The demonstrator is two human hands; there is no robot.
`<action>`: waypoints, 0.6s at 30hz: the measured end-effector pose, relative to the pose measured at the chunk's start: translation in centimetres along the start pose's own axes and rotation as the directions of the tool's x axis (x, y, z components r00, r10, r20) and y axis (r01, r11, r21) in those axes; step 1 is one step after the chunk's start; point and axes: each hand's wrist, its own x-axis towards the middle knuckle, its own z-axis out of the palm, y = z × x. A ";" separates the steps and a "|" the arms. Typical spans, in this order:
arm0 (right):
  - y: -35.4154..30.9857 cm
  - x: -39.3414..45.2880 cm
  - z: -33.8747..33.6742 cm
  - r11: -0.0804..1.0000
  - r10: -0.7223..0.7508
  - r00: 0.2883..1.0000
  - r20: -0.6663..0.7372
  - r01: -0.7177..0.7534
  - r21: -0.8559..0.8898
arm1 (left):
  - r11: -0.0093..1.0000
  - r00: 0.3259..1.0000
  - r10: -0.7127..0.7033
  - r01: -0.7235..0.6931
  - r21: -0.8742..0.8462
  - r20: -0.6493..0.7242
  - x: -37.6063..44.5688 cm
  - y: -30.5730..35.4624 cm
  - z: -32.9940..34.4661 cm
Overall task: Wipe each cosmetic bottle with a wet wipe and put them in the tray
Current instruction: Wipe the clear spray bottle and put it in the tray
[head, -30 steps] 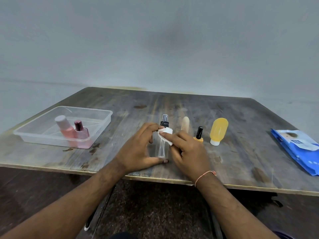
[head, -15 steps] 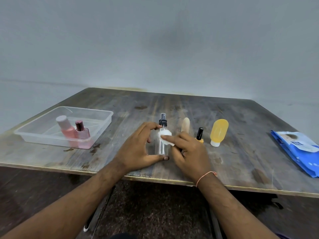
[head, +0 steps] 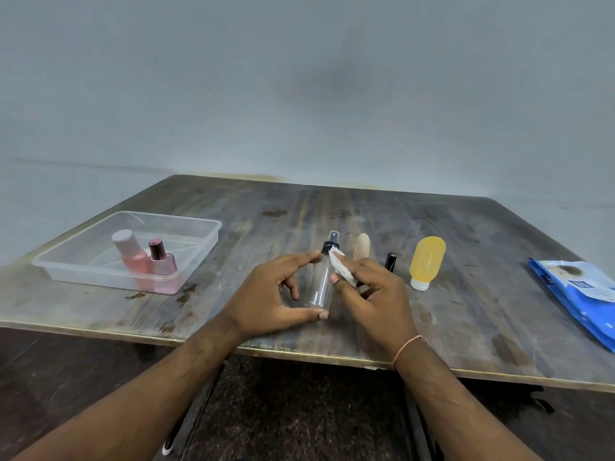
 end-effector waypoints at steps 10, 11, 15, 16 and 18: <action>-0.2 -0.1 0.0 0.998 -0.059 0.988 0.142 0.062 -0.015 | 0.999 0.998 -0.041 0.041 -0.021 0.045 0.4 -0.9 0.4; -0.3 -0.1 0.0 0.999 -0.033 0.992 0.124 0.032 0.008 | 0.998 0.998 -0.046 0.047 -0.032 0.035 0.4 -0.8 0.4; 0.3 -0.1 0.0 0.988 0.136 0.990 0.038 -0.139 0.068 | 0.992 0.993 -0.121 0.121 -0.045 -0.004 0.6 -1.0 0.5; 0.6 -0.1 0.1 0.976 0.199 0.980 0.018 -0.200 0.083 | 0.986 0.988 -0.154 0.153 -0.060 -0.018 0.6 -1.2 0.4; 1.4 0.2 0.4 0.947 0.308 0.951 -0.001 -0.307 0.098 | 0.973 0.979 -0.198 0.190 -0.127 -0.053 0.6 -1.3 0.2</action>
